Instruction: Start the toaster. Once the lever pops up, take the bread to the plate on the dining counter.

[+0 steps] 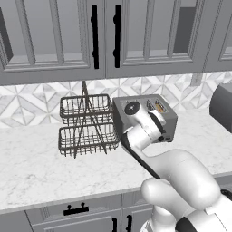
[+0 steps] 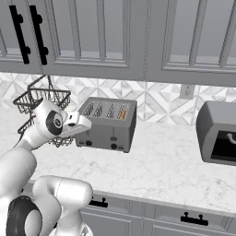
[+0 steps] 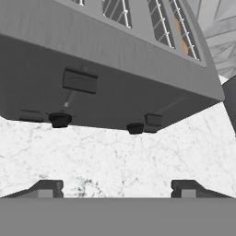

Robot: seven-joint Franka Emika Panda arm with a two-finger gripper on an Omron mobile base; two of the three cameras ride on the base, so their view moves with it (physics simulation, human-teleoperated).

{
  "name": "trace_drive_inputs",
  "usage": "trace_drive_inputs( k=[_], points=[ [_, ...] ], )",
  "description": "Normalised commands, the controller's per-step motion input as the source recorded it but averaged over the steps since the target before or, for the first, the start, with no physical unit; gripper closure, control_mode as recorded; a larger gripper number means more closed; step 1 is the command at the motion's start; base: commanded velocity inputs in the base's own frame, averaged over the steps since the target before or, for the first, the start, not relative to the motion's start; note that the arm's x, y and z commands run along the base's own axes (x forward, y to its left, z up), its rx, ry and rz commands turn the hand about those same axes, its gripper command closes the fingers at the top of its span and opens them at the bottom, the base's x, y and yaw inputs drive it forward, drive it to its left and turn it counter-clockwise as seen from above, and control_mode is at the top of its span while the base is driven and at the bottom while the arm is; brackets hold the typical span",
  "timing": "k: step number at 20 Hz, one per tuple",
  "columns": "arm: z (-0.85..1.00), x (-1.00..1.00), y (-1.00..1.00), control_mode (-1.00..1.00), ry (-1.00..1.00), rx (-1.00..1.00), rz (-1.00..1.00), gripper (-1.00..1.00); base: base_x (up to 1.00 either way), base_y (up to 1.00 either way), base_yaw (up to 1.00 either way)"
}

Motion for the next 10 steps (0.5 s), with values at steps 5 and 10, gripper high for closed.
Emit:
trace_drive_inputs(
  k=[5,10],
  points=[
    [0.0,0.0,0.0,-1.0,0.0,0.0,0.0,-1.0,0.0,0.0,0.0],
    [0.0,0.0,0.0,-1.0,0.0,0.0,0.0,-1.0,0.0,0.0,0.0]
  ],
)
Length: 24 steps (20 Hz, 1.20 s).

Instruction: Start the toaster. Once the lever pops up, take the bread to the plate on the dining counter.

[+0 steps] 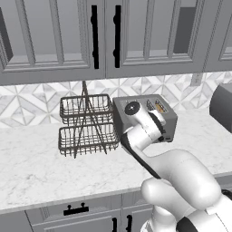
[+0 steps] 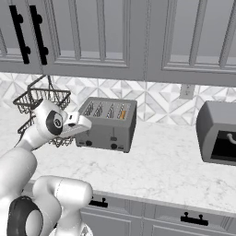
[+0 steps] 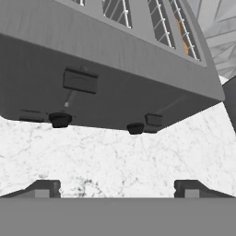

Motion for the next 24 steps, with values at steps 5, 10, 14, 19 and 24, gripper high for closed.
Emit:
trace_drive_inputs(
  k=[5,10,14,19,24],
  points=[
    [0.0,0.0,0.0,-1.0,0.0,0.0,0.0,-1.0,0.0,0.0,0.0],
    [0.0,0.0,0.0,-1.0,0.0,0.0,0.0,-1.0,0.0,0.0,0.0],
    [0.0,0.0,0.0,-1.0,0.0,0.0,0.0,-1.0,0.0,0.0,0.0],
    [0.0,0.0,0.0,-1.0,0.0,0.0,0.0,-1.0,0.0,0.0,0.0],
    [0.0,0.0,0.0,-1.0,0.0,0.0,0.0,-1.0,0.0,0.0,0.0]
  ],
)
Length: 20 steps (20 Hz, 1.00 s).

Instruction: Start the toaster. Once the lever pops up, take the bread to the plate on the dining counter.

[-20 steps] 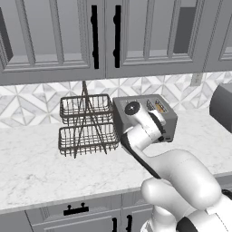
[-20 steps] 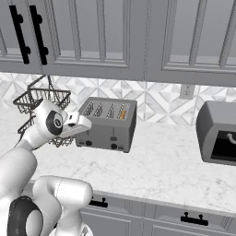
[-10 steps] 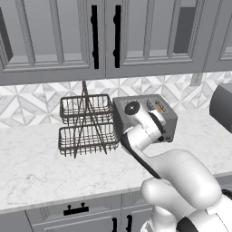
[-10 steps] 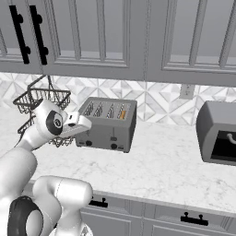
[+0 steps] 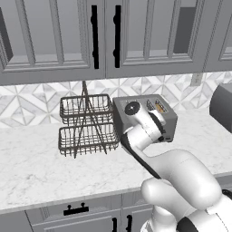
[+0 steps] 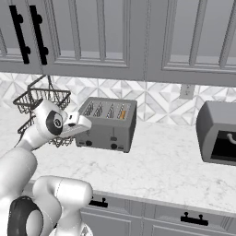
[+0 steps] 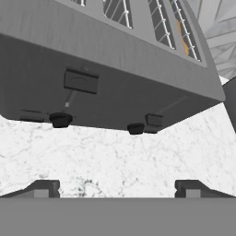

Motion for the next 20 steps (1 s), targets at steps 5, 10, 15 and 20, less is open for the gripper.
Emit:
trace_drive_inputs(
  k=[5,10,15,20],
  points=[
    [0.0,0.0,0.0,-1.0,0.0,0.0,0.0,-1.0,0.0,0.0,0.0],
    [0.0,0.0,0.0,-1.0,0.0,0.0,0.0,-1.0,0.0,0.0,0.0],
    [0.0,0.0,0.0,-1.0,0.0,0.0,0.0,-1.0,0.0,0.0,0.0],
    [0.0,0.0,0.0,-1.0,0.0,0.0,0.0,-1.0,0.0,0.0,0.0]
  ],
)
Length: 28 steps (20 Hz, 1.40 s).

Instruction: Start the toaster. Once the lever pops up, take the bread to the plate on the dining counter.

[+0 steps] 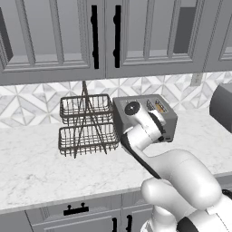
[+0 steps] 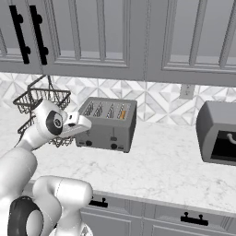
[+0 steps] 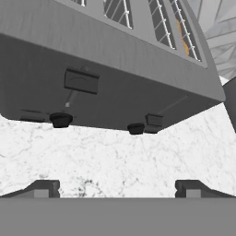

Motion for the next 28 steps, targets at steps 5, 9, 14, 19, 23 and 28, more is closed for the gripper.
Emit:
trace_drive_inputs(
  k=[5,9,14,19,23,28],
  points=[
    [0.0,0.0,0.0,-1.0,0.0,0.0,0.0,-1.0,0.0,0.0,0.0],
    [0.0,0.0,0.0,-1.0,0.0,0.0,0.0,-1.0,0.0,0.0,0.0],
    [0.0,0.0,0.0,-1.0,0.0,0.0,0.0,-1.0,0.0,0.0,0.0],
    [0.0,0.0,0.0,-1.0,0.0,0.0,0.0,-1.0,0.0,0.0,0.0],
    [0.0,0.0,0.0,-1.0,0.0,0.0,0.0,-1.0,0.0,0.0,0.0],
    [0.0,0.0,0.0,-1.0,0.0,0.0,0.0,-1.0,0.0,0.0,0.0]
  ],
)
